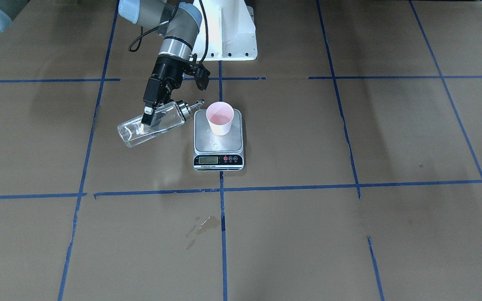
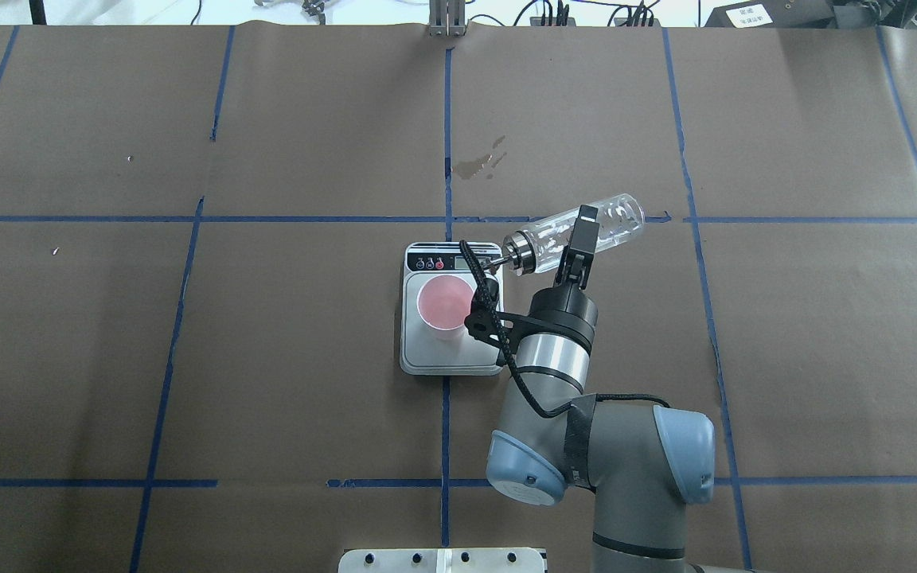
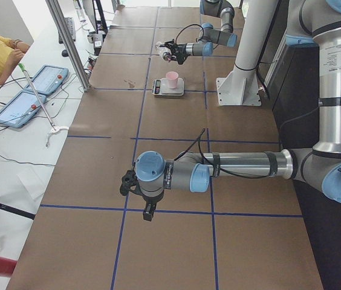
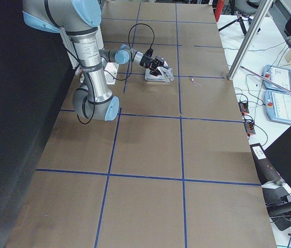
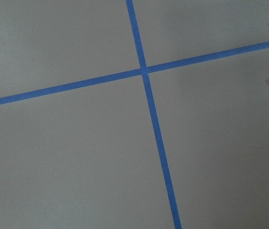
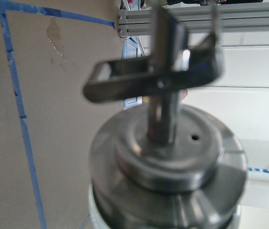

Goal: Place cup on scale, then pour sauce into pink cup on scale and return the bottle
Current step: 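Tilt the bottle with the right gripper to pour into the cup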

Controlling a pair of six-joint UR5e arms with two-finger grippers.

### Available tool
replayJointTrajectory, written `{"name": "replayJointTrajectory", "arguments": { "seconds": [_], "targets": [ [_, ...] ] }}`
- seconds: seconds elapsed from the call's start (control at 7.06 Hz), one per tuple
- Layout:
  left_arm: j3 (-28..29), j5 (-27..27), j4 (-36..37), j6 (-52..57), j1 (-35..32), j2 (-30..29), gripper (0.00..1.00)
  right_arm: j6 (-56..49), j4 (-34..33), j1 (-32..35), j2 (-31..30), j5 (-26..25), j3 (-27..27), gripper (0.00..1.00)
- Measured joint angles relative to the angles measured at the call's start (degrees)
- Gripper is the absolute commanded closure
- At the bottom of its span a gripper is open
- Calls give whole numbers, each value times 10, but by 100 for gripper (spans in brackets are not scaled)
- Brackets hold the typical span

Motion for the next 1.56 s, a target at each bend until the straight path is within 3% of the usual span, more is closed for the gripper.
{"name": "replayJointTrajectory", "arguments": {
  "seconds": [0.71, 1.56],
  "targets": [
    [0, 0, 0, 0, 0, 0, 0, -109, -1, -3, -4, -74, -14, 100],
    [1, 0, 0, 0, 0, 0, 0, -134, 0, -3, -2, -85, -13, 100]
  ]
}}
